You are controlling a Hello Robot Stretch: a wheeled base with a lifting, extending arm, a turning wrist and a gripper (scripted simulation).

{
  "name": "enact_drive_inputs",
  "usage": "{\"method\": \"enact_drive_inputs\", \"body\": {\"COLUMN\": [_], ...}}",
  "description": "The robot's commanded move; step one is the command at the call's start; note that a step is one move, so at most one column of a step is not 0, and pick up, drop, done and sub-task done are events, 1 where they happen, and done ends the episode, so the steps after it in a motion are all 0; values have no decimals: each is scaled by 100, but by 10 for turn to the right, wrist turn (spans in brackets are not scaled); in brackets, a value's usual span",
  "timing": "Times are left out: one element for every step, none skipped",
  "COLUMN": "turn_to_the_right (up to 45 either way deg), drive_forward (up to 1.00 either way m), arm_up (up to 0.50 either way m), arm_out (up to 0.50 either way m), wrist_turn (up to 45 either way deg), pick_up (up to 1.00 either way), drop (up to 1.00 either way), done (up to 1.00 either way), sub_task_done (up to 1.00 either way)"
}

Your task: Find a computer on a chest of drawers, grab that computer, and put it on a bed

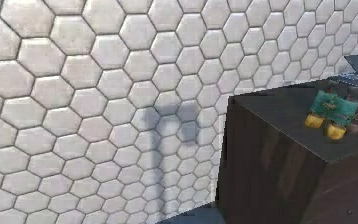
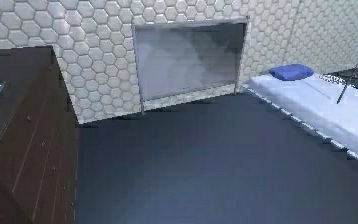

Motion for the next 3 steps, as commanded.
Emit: {"method": "enact_drive_inputs", "body": {"turn_to_the_right": [450, 360, 0], "drive_forward": [0, 0, 70], "arm_up": [0, 0, 0], "arm_out": [0, 0, 0], "wrist_turn": [0, 0, 0], "pick_up": [0, 0, 0], "drop": [0, 0, 0], "done": [0, 0, 0], "sub_task_done": [0, 0, 0]}}
